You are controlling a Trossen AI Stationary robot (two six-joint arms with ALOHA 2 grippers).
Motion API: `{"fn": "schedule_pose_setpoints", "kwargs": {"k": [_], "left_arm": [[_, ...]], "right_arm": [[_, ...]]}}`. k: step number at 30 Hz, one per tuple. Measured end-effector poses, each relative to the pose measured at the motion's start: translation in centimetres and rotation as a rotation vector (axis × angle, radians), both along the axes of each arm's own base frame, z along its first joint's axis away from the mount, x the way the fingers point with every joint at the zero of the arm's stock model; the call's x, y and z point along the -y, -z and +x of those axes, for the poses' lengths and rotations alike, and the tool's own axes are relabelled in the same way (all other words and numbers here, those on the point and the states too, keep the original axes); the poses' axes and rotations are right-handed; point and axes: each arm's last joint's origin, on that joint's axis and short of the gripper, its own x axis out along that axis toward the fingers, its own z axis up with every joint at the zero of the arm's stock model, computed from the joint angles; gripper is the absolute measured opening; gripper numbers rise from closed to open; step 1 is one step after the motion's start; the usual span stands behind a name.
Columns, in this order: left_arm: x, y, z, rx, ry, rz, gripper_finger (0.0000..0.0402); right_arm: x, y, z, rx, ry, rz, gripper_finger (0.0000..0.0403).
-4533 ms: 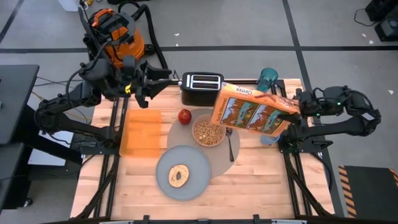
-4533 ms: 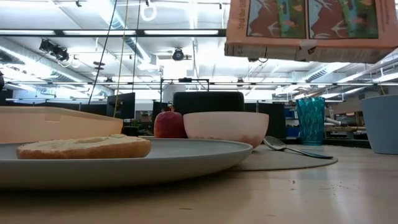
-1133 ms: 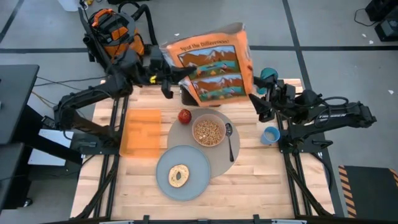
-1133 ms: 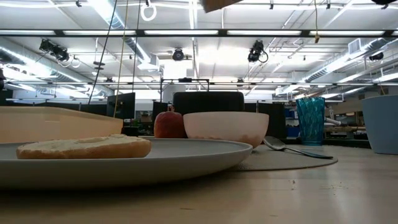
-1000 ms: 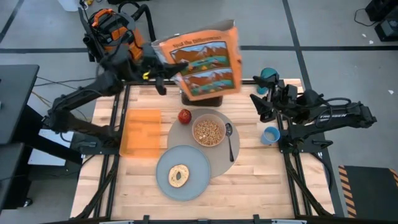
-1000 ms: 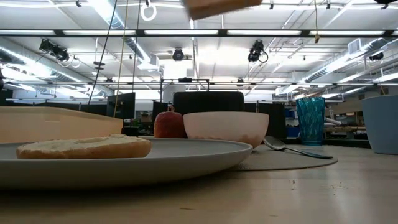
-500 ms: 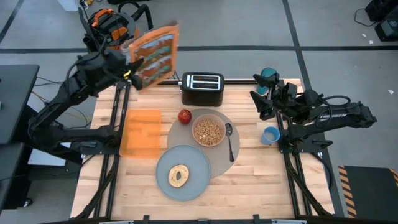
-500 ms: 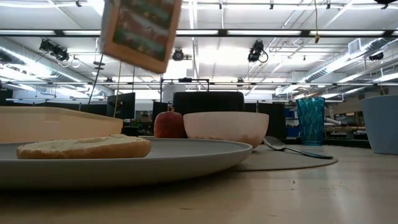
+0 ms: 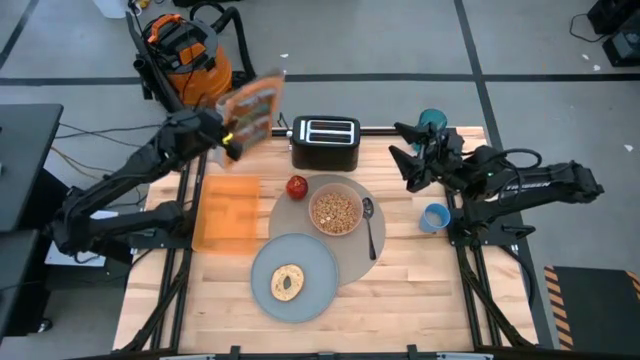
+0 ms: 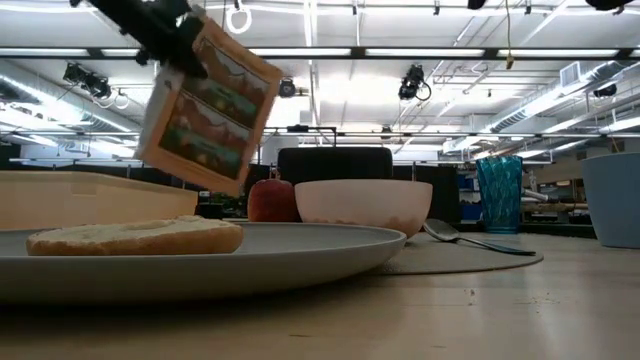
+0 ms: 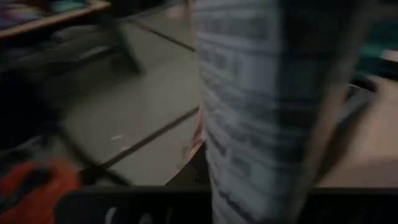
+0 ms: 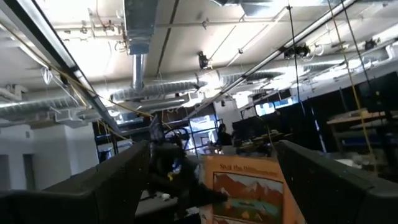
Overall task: Arrange a breakfast setting
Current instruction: Pour the cereal from the cereal box into the orange bowl
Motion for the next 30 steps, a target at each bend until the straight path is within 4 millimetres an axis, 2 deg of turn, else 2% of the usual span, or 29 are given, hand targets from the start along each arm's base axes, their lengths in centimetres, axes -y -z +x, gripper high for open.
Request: {"fn": "schedule_pose_setpoints", "kwargs": {"k": [3,6,13,22,25,30], "left_arm": [[-1.5,1.4,-0.4,-0.056,0.048,-0.033,0.0007],[-3.2,2.0,-1.2,-0.096,0.074,-0.048,0.0007],[-6.0,3.4,-2.1,-0.081,0.143,-0.157,0.0009],[-7.0,4.0,-2.6,-0.120,0.096,-0.166,0.0020],[-6.8,4.0,-2.7,-0.123,0.090,-0.176,0.0038],[-6.2,3.9,-3.0,-0.125,0.086,-0.190,0.0091]], "right_arm": [[-0.2,0.1,0.3,0.008,-0.030,0.030,0.0358],[-0.5,0.3,0.6,0.003,-0.050,0.038,0.0358],[-1.6,0.7,1.1,-0.018,-0.051,0.075,0.0358],[-2.9,0.8,1.1,-0.028,-0.056,0.117,0.0358],[-3.1,0.8,1.0,-0.030,-0.052,0.124,0.0359],[-3.1,0.8,1.0,-0.031,-0.052,0.124,0.0359]]}}
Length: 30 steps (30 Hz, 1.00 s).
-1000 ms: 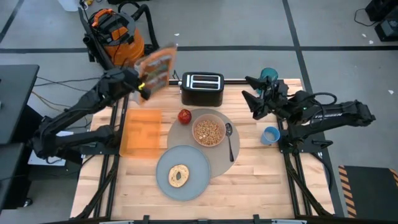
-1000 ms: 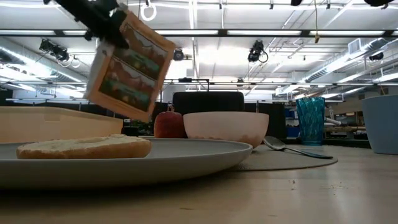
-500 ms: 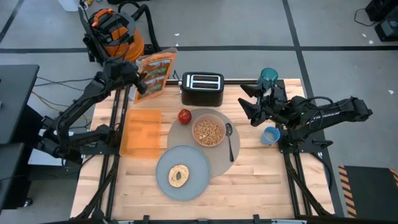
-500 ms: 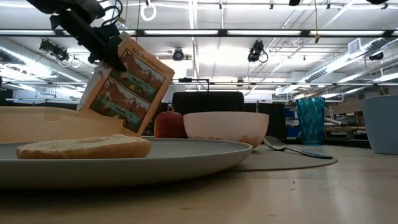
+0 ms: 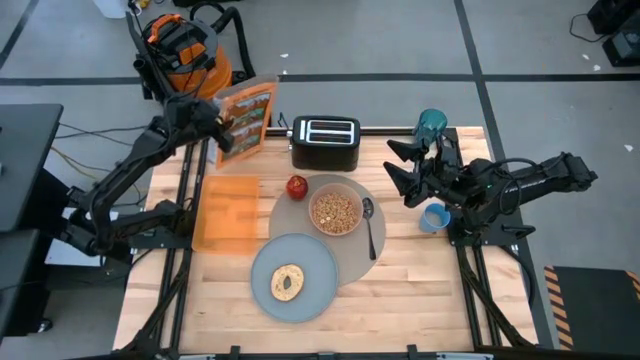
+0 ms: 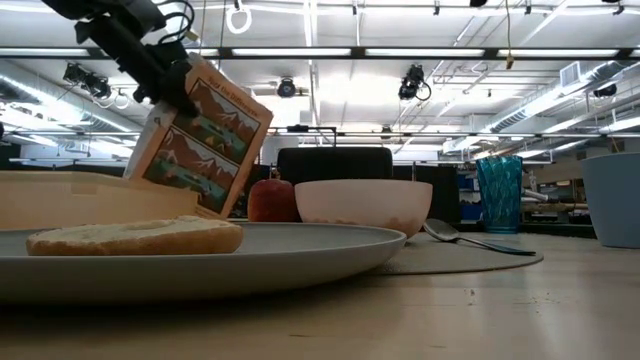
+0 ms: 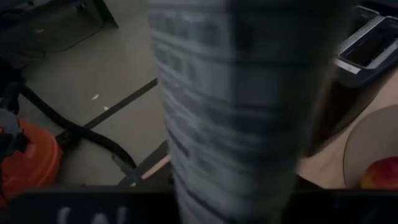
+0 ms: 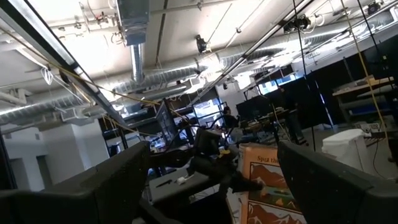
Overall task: Arrange a breakfast setting
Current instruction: Pour the cereal from the cereal box into the orange bowl
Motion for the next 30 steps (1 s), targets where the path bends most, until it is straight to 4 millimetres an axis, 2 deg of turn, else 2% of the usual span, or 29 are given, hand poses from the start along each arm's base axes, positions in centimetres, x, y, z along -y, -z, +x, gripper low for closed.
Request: {"fn": "schedule_pose_setpoints", "kwargs": {"k": [7,10,14,21,26,30], "left_arm": [[1.3,-0.4,-0.8,-0.005,-0.047,-0.014,0.0176],[1.9,-0.5,-1.1,-0.011,-0.059,-0.054,0.0202],[2.2,-1.9,-1.4,-0.058,-0.061,-0.035,0.0226],[2.3,-3.4,-1.6,-0.143,-0.048,0.056,0.0229],[2.3,-3.4,-1.6,-0.139,-0.055,0.043,0.0209],[2.4,-3.9,-1.7,-0.131,-0.078,0.004,0.0212]], "right_arm": [[0.0,0.0,0.0,-0.002,0.003,-0.007,0.0359],[0.0,0.0,0.0,-0.002,0.004,-0.007,0.0359],[0.1,0.0,0.0,-0.003,0.006,-0.008,0.0359],[0.1,0.0,0.0,-0.005,0.007,-0.015,0.0359],[0.1,0.0,0.0,-0.005,0.007,-0.015,0.0359],[0.1,0.0,0.0,-0.005,0.007,-0.015,0.0359]]}}
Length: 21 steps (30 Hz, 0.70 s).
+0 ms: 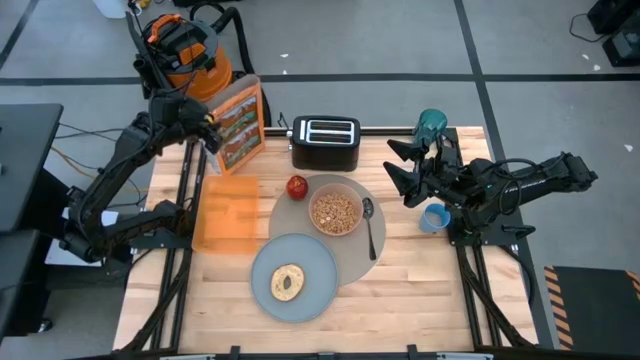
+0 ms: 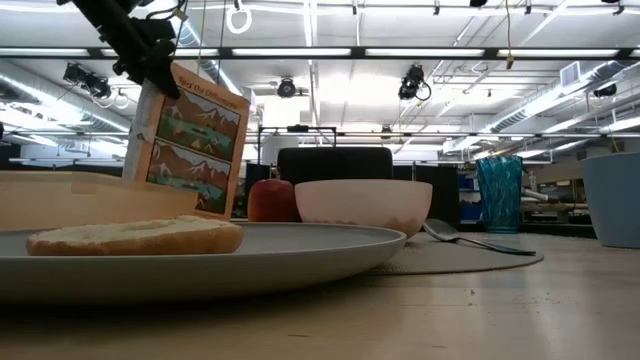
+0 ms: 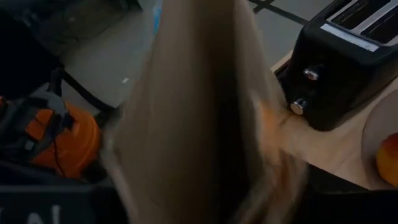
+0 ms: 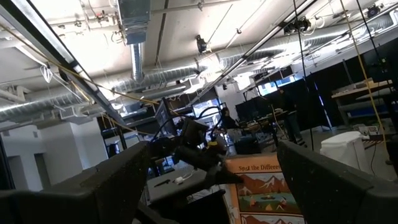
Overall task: Arrange a breakfast setting
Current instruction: Pour the cereal from the cereal box into the orange bowl
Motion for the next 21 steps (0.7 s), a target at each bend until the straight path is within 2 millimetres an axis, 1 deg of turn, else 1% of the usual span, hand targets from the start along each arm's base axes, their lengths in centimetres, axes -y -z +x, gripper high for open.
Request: {"fn": "schedule_pose_setpoints", "kwargs": {"k": [3,8,12,15,21], "left_arm": [[-0.1,-0.6,0.1,0.004,-0.008,-0.042,0.0227],[-0.4,-1.2,0.3,-0.001,-0.021,-0.105,0.0265],[-0.3,-2.6,0.2,-0.001,-0.021,-0.107,0.0289],[0.0,-3.8,0.1,0.004,-0.019,-0.099,0.0295],[0.6,-5.6,-0.2,0.021,-0.006,-0.089,0.0295]], "right_arm": [[0.0,0.0,0.0,0.000,0.000,0.000,0.0359],[0.0,0.0,0.0,0.000,-0.001,0.000,0.0359],[0.0,0.0,0.0,0.000,-0.002,-0.001,0.0359],[0.0,0.0,0.0,-0.001,-0.002,-0.001,0.0359],[0.0,0.0,0.0,-0.010,-0.002,-0.017,0.0359]]}}
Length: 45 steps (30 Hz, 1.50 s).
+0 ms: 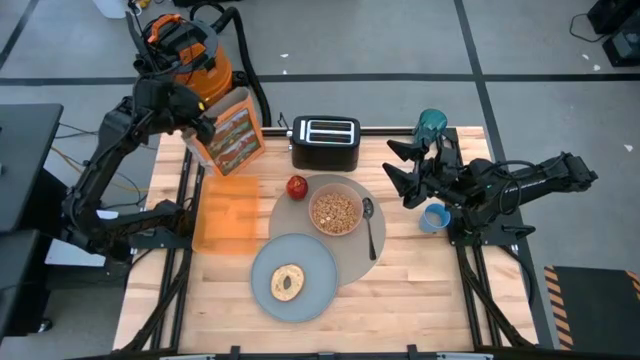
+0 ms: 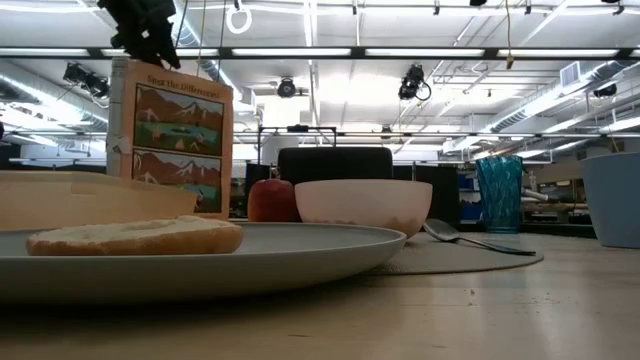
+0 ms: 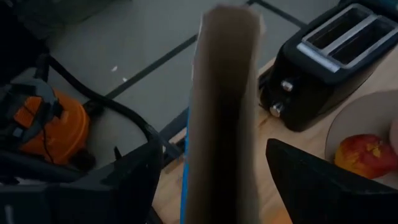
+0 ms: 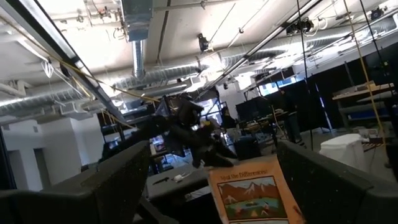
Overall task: Arrange a breakfast setting
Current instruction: Pour the cereal from the cereal box into the orange bowl, then put the blue cup to the top right of the gray table mat
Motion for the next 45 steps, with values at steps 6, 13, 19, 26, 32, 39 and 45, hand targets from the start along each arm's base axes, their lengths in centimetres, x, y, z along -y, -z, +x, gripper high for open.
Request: {"fn": "schedule_pose_setpoints", "kwargs": {"k": [6,13,19,26,32,39,45], "left_arm": [[0.8,-2.8,-0.3,0.064,0.000,0.076,0.0295],[3.0,-6.6,0.5,0.335,0.217,0.103,0.0295],[5.1,-7.6,1.8,0.513,0.486,0.036,0.0293],[7.2,-7.9,3.6,0.558,0.685,-0.022,0.0289],[9.2,-8.7,5.0,0.636,0.828,-0.039,0.0289],[11.2,-9.2,5.9,0.668,0.887,-0.031,0.0289],[12.3,-8.9,6.9,0.653,0.903,-0.049,0.0288]], "right_arm": [[0.0,-0.5,0.4,-0.113,0.048,-0.017,0.0357],[0.1,-4.5,1.4,-0.625,0.071,-0.003,0.0354],[0.3,-5.8,1.5,-0.932,0.029,0.225,0.0354],[0.2,-2.6,0.9,-1.363,0.020,0.629,0.0354],[0.0,1.6,0.1,-1.593,0.150,0.900,0.0348],[0.5,6.5,-0.9,-1.654,0.319,1.128,0.0346],[1.7,8.7,-1.5,-1.565,0.362,1.276,0.0346]]}}
